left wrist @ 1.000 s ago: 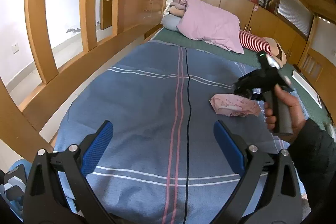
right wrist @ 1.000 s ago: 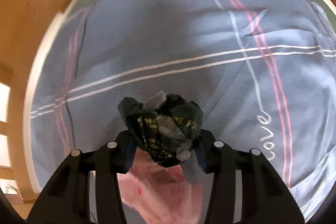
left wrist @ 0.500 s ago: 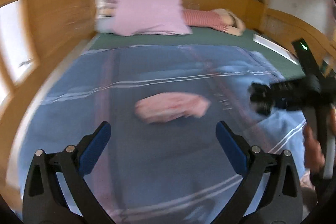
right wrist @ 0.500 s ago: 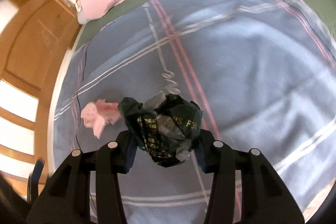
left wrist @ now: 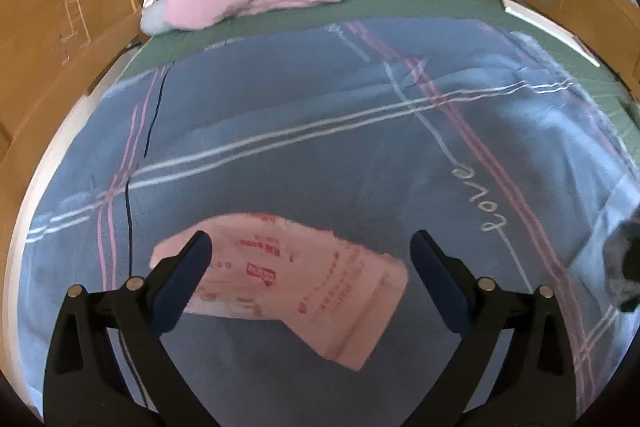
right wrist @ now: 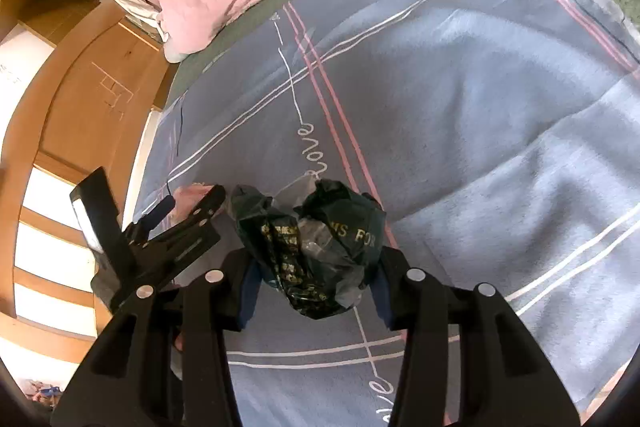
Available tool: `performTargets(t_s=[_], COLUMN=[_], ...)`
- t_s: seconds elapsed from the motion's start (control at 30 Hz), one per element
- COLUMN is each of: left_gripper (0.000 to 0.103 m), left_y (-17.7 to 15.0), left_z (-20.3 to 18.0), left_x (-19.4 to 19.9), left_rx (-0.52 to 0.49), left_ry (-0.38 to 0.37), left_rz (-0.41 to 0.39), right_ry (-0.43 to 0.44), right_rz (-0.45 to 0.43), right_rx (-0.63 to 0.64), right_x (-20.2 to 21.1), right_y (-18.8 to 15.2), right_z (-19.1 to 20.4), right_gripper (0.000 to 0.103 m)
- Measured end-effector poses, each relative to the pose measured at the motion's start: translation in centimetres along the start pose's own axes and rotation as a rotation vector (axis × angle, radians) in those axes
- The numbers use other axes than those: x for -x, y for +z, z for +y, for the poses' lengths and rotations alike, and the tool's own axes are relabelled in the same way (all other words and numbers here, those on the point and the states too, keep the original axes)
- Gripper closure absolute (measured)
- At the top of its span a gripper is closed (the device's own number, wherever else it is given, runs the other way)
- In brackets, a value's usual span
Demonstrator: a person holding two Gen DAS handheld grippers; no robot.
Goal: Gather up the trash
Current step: 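Grasp the dark green snack bag with the right tool while the left tool grasps the pink paper, then carry both items over the white bin and open the left tool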
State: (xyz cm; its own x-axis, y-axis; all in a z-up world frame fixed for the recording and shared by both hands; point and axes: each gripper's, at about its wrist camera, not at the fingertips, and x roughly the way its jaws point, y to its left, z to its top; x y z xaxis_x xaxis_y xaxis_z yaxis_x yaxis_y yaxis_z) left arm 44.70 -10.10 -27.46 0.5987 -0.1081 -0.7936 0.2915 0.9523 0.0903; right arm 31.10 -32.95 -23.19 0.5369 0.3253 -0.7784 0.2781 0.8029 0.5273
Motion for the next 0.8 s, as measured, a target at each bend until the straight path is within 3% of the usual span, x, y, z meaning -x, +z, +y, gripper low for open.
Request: performTargets(t_s=[0.07, 0.1, 0.13, 0.17, 0.3, 0.53, 0.63, 0.8], left_gripper=[0.033, 0.049, 0.056, 0.063, 0.076, 0.078, 0.077, 0.077], left_y=[-0.2, -0.4, -0.8, -1.0, -1.5, -2.3, -2.7, -3.8], left_z=[-0.1, -0.1, -0.1, 0.2, 1.0, 0.9, -0.2, -3.5], left_x=[-1.0, -1.0, -0.7, -0.3, 2.0, 7.1, 10.6, 16.4], left_rx=[0.001, -0.002, -0.003, 0.003, 0.033, 0.046, 0.033, 0.020], left_ry=[0.020, 0.033, 0.048, 0.023, 0.008, 0.039, 0.056, 0.015], left_rz=[0.040, 0.038, 0.031, 0.031, -0.006, -0.075, -0.128, -0.179], right_ry=[0.006, 0.009, 0.011, 0.011, 0.020, 0.008, -0.049, -0.134], right_rz=[0.008, 0.011, 0.010, 0.006, -0.011, -0.073, -0.154, -0.292], right_rx=[-0.011, -0.018, -0.026, -0.030, -0.033, 0.002, 0.038, 0.071], right_x=[-0.3, -0.4, -0.3, -0.2, 0.5, 3.2, 5.6, 10.8], right_y=[0.0, 0.0, 0.0, 0.0, -0.2, -1.7, -2.9, -5.8], right_z=[-0.3, -0.5, -0.7, -0.9, -0.9, 0.3, 1.2, 2.0], right_gripper=[0.056, 0.056, 0.056, 0.056, 0.056, 0.056, 0.056, 0.056])
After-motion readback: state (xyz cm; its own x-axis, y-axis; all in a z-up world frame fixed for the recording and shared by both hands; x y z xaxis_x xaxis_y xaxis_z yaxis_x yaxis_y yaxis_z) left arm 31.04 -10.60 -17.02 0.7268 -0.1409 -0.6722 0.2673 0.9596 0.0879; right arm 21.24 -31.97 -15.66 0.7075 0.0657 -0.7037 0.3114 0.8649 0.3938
